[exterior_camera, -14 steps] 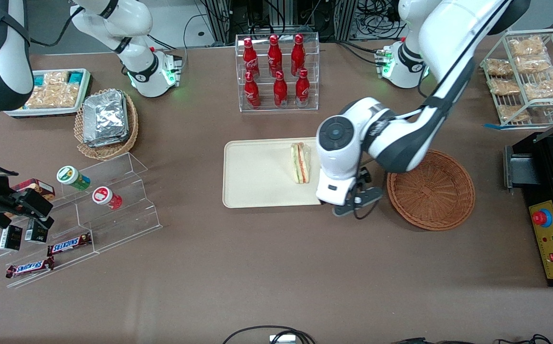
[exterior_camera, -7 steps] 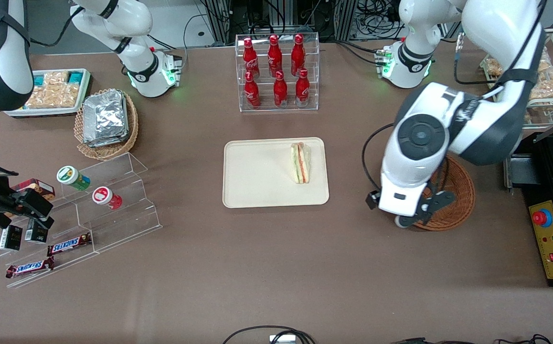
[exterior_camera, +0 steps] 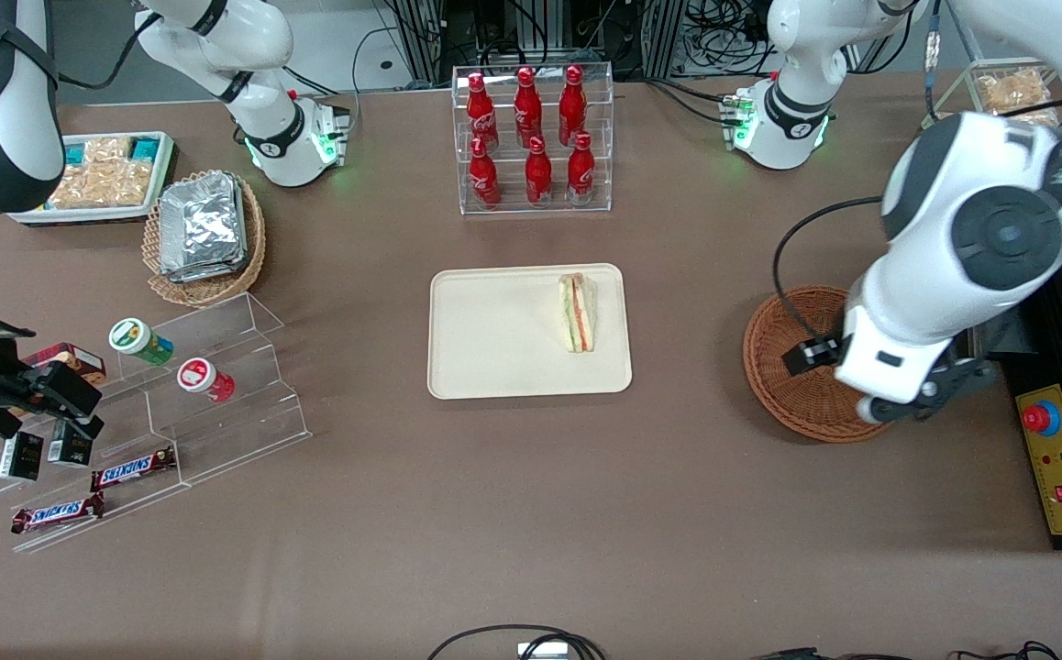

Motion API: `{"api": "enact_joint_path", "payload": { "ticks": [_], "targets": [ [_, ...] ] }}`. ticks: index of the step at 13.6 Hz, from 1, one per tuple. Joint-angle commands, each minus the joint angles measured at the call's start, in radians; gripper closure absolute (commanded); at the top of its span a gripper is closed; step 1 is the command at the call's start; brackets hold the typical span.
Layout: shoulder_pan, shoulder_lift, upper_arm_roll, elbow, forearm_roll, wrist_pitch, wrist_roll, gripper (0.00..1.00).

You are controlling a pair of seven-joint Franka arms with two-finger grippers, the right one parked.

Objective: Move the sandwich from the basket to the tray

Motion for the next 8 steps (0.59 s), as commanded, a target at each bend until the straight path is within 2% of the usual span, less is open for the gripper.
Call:
{"api": "enact_joint_path", "payload": {
  "ticks": [1,4,8],
  "targets": [
    [-0.011,-0.109,0.120,-0.028,-0.087,-0.055,0.164,0.00],
    [-0.047,-0.186,0.281,-0.033,-0.173,-0.115,0.386,0.00],
    [-0.047,-0.307,0.379,-0.141,-0.189,-0.118,0.637,0.00]
  ]
}}
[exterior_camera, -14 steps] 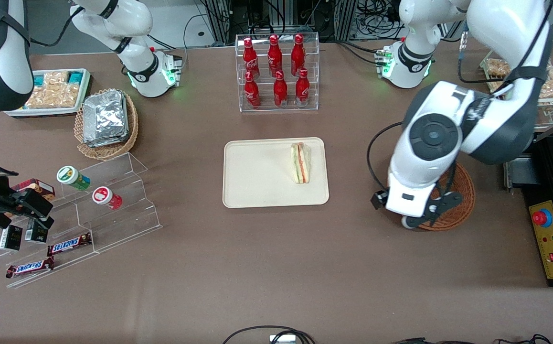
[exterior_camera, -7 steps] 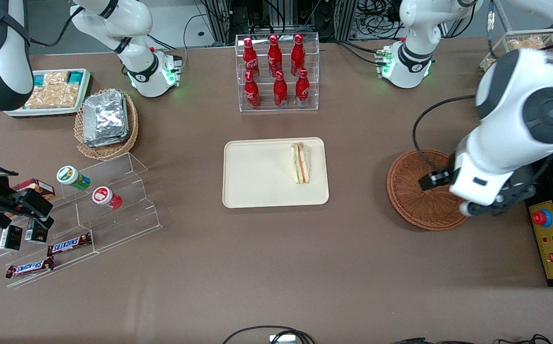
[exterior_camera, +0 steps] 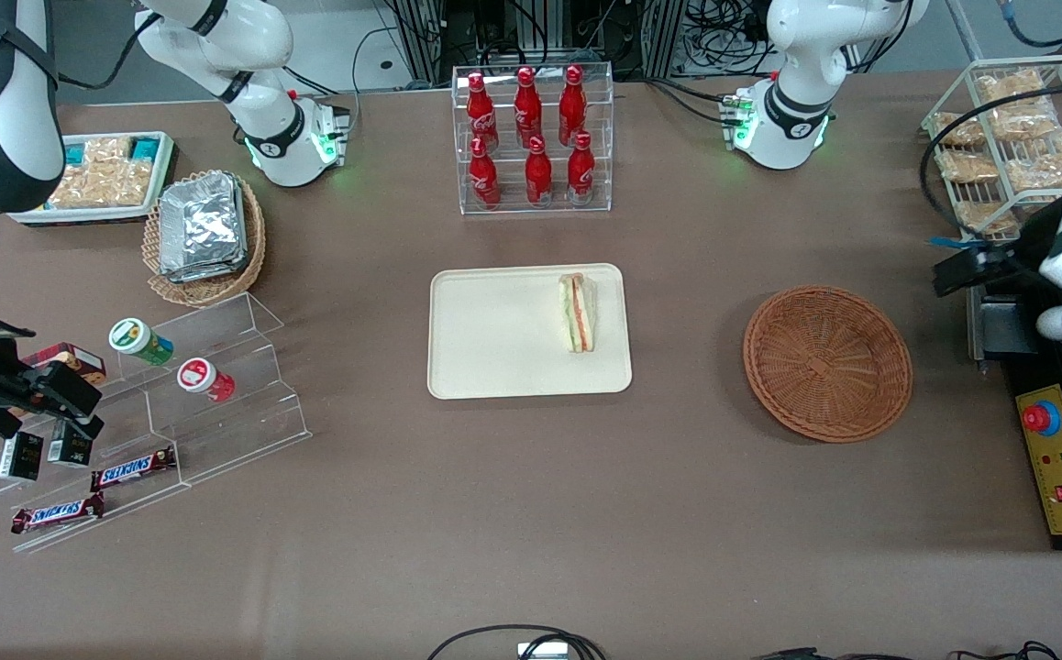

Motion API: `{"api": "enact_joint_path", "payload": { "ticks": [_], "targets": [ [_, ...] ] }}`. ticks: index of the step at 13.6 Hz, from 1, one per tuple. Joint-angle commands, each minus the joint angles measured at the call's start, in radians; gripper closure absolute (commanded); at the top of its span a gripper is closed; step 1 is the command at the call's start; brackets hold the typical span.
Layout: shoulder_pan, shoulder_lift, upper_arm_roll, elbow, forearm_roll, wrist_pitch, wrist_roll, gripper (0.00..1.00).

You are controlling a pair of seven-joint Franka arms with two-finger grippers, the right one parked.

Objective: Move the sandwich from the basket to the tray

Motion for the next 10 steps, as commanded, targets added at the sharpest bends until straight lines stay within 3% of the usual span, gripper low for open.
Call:
{"api": "enact_joint_path", "payload": {
  "ticks": [1,4,10],
  "targets": [
    [-0.018,-0.112,0.040,-0.141,-0.018,0.027,0.096,0.00],
    [-0.020,-0.172,0.039,-0.198,-0.044,0.064,0.127,0.00],
    [-0.023,-0.172,0.039,-0.210,-0.080,0.075,0.193,0.00]
  ]
}}
